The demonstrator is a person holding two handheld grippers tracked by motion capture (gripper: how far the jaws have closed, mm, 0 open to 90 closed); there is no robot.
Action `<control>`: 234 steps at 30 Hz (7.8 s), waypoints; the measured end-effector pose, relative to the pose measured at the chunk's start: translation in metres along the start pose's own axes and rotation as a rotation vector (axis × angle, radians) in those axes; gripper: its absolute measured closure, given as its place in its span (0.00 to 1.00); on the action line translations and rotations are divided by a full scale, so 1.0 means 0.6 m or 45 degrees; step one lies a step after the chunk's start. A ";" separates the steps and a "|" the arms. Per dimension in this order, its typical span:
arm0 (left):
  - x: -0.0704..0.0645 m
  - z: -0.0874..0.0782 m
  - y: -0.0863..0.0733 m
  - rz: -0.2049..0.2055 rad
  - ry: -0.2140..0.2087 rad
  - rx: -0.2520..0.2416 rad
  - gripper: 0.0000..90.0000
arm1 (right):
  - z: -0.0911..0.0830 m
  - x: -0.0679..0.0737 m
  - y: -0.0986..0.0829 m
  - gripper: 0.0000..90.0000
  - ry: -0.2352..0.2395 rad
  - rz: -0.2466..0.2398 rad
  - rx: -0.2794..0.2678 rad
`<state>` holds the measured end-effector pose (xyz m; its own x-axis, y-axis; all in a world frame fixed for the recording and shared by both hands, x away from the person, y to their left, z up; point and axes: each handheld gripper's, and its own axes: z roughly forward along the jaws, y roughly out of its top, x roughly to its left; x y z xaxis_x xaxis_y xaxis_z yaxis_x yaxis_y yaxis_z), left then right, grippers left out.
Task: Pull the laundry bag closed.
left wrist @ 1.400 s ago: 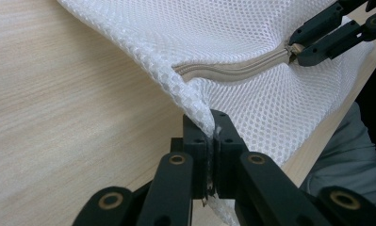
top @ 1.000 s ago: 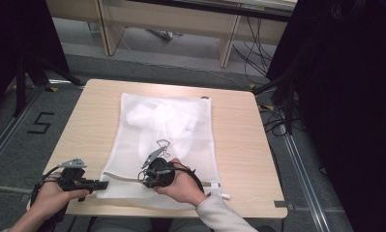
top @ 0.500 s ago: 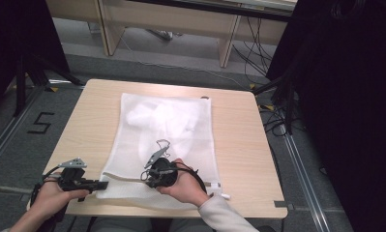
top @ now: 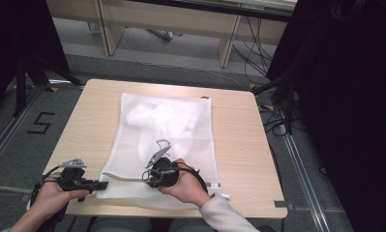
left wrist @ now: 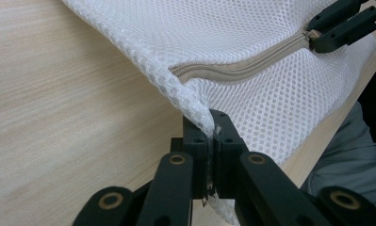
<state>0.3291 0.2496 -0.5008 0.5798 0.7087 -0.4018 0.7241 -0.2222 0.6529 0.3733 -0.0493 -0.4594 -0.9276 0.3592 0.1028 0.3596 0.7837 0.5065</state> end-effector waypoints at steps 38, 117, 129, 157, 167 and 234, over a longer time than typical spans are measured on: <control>0.000 0.000 0.000 -0.002 0.008 0.004 0.95 | -0.018 -0.009 -0.019 0.91 -0.013 0.024 -0.004; 0.001 -0.001 -0.001 -0.011 0.017 -0.001 0.95 | -0.053 -0.029 -0.058 0.91 -0.044 0.065 -0.008; 0.001 -0.001 -0.001 -0.008 0.021 -0.001 0.95 | -0.058 -0.032 -0.065 0.91 -0.074 0.059 -0.004; 0.001 -0.002 -0.001 -0.010 0.021 -0.003 0.95 | -0.069 -0.040 -0.084 0.91 -0.096 0.086 0.024; 0.002 -0.002 -0.001 -0.009 0.026 0.001 0.95 | -0.078 -0.046 -0.101 0.91 -0.112 0.128 0.031; 0.002 -0.001 -0.003 -0.014 0.033 -0.015 0.95 | -0.093 -0.055 -0.129 0.91 -0.126 0.162 0.028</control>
<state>0.3285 0.2509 -0.5020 0.5620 0.7281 -0.3925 0.7258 -0.2065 0.6561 0.3702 -0.1500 -0.4544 -0.8603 0.5036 0.0794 0.4767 0.7394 0.4755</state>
